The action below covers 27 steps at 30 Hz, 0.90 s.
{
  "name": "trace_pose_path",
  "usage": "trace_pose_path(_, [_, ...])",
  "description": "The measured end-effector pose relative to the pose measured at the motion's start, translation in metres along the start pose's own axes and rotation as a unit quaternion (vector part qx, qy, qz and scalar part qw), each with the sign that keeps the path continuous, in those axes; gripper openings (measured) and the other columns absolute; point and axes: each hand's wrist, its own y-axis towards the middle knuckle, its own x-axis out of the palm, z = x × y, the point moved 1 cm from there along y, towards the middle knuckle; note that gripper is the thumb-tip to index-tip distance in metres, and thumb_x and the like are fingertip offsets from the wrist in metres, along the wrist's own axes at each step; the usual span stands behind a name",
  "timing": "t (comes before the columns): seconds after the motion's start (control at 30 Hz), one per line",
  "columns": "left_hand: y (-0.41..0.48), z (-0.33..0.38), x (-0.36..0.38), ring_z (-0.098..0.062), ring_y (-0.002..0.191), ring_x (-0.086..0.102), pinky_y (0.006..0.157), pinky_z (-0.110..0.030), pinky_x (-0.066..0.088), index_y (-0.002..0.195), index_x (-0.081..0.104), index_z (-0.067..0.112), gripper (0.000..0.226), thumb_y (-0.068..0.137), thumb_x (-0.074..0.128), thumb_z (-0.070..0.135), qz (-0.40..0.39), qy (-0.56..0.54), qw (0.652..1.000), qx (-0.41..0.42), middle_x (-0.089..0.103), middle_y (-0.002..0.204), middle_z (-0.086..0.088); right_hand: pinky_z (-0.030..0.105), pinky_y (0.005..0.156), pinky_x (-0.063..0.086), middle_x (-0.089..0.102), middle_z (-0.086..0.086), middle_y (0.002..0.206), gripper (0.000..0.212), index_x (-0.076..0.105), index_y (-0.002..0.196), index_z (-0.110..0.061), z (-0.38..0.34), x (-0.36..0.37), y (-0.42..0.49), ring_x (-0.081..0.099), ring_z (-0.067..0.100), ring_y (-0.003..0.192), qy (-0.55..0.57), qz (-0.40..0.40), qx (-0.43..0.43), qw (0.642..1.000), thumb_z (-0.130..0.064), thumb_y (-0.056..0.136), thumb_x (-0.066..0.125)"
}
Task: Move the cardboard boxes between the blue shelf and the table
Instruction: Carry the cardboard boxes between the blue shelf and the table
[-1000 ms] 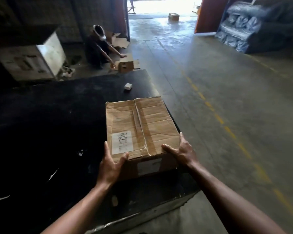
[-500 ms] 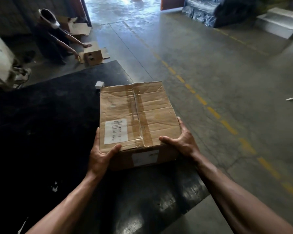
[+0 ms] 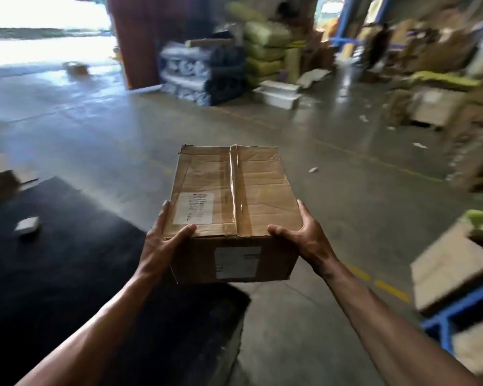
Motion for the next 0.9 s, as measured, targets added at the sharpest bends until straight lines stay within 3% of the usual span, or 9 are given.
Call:
trace_pose_path(0.13, [-0.002, 0.061, 0.114, -0.003, 0.102, 0.067, 0.085, -0.016, 0.054, 0.15, 0.03, 0.042, 0.096, 0.07, 0.083, 0.046, -0.113, -0.05, 0.991, 0.046, 0.06, 0.12, 0.016, 0.031, 0.105, 0.044, 0.047, -0.007, 0.141, 0.125, 0.02, 0.155, -0.022, 0.004, -0.122, -0.076, 0.048, 0.014, 0.128, -0.02, 0.155, 0.008, 0.988, -0.066, 0.057, 0.083])
trace_pose_path(0.23, [-0.024, 0.101, 0.199, -0.007, 0.105, 0.067, 0.089, -0.021, 0.053, 0.149, 0.035, 0.042, 0.089, 0.073, 0.082, 0.04, -0.202, -0.085, 0.973, 0.077, 0.064, 0.121, 0.013, 0.031, 0.101, 0.048, 0.057, -0.01, 0.132, 0.118, 0.033, 0.15, -0.025, 0.007, -0.197, -0.145, 0.057, 0.01, 0.118, -0.02, 0.261, 0.025, 0.965, -0.07, 0.053, 0.083])
trace_pose_path(0.3, [-0.047, 0.123, 0.249, -0.008, 0.104, 0.068, 0.094, -0.026, 0.052, 0.149, 0.035, 0.04, 0.088, 0.074, 0.081, 0.038, -0.261, -0.104, 0.956, 0.087, 0.067, 0.118, 0.01, 0.035, 0.096, 0.052, 0.067, -0.008, 0.123, 0.108, 0.045, 0.141, -0.028, 0.01, -0.238, -0.193, 0.064, 0.009, 0.111, -0.031, 0.32, 0.03, 0.946, -0.073, 0.05, 0.082])
trace_pose_path(0.4, [-0.081, 0.148, 0.305, -0.009, 0.107, 0.067, 0.091, -0.023, 0.054, 0.149, 0.036, 0.038, 0.093, 0.07, 0.084, 0.045, -0.348, -0.125, 0.923, 0.108, 0.065, 0.123, 0.006, 0.035, 0.088, 0.055, 0.073, -0.008, 0.108, 0.081, 0.056, 0.125, -0.03, 0.002, -0.277, -0.264, 0.069, 0.007, 0.099, -0.044, 0.407, 0.035, 0.912, -0.057, 0.054, 0.086])
trace_pose_path(0.57, [-0.129, 0.183, 0.352, 0.001, 0.101, 0.065, 0.09, -0.022, 0.053, 0.149, 0.04, 0.032, 0.098, 0.061, 0.081, 0.049, -0.449, -0.165, 0.869, 0.129, 0.064, 0.125, 0.007, 0.018, 0.077, 0.051, 0.072, -0.012, 0.105, 0.073, 0.057, 0.126, -0.031, -0.033, -0.283, -0.361, 0.067, -0.002, 0.093, -0.069, 0.519, 0.054, 0.85, -0.049, 0.061, 0.085])
trace_pose_path(0.63, [-0.146, 0.194, 0.356, 0.003, 0.099, 0.064, 0.096, -0.03, 0.05, 0.148, 0.041, 0.031, 0.094, 0.065, 0.083, 0.046, -0.48, -0.177, 0.847, 0.141, 0.063, 0.121, 0.01, 0.014, 0.074, 0.05, 0.072, -0.011, 0.105, 0.072, 0.057, 0.126, -0.03, -0.047, -0.271, -0.391, 0.066, -0.002, 0.093, -0.083, 0.552, 0.069, 0.827, -0.049, 0.062, 0.084])
trace_pose_path(0.7, [-0.163, 0.202, 0.357, 0.004, 0.099, 0.065, 0.097, -0.031, 0.048, 0.147, 0.042, 0.031, 0.092, 0.066, 0.082, 0.047, -0.505, -0.187, 0.829, 0.152, 0.064, 0.115, 0.015, 0.021, 0.079, 0.053, 0.071, -0.015, 0.102, 0.068, 0.056, 0.12, -0.031, -0.062, -0.253, -0.42, 0.066, 0.002, 0.094, -0.096, 0.585, 0.083, 0.801, -0.054, 0.062, 0.084])
trace_pose_path(0.8, [-0.189, 0.207, 0.355, 0.001, 0.105, 0.063, 0.098, -0.029, 0.047, 0.145, 0.045, 0.032, 0.078, 0.075, 0.078, 0.041, -0.534, -0.208, 0.804, 0.158, 0.065, 0.12, 0.01, 0.018, 0.082, 0.05, 0.068, -0.024, 0.097, 0.056, 0.054, 0.111, -0.036, -0.078, -0.226, -0.46, 0.063, -0.005, 0.093, -0.108, 0.632, 0.104, 0.76, -0.05, 0.067, 0.085])
trace_pose_path(0.9, [-0.217, 0.205, 0.347, 0.011, 0.101, 0.062, 0.087, -0.014, 0.05, 0.143, 0.049, 0.031, 0.062, 0.086, 0.072, 0.027, -0.55, -0.231, 0.787, 0.157, 0.063, 0.127, 0.005, 0.034, 0.094, 0.053, 0.071, -0.015, 0.112, 0.081, 0.054, 0.126, -0.035, -0.091, -0.197, -0.49, 0.066, 0.005, 0.104, -0.124, 0.665, 0.115, 0.728, -0.064, 0.057, 0.085])
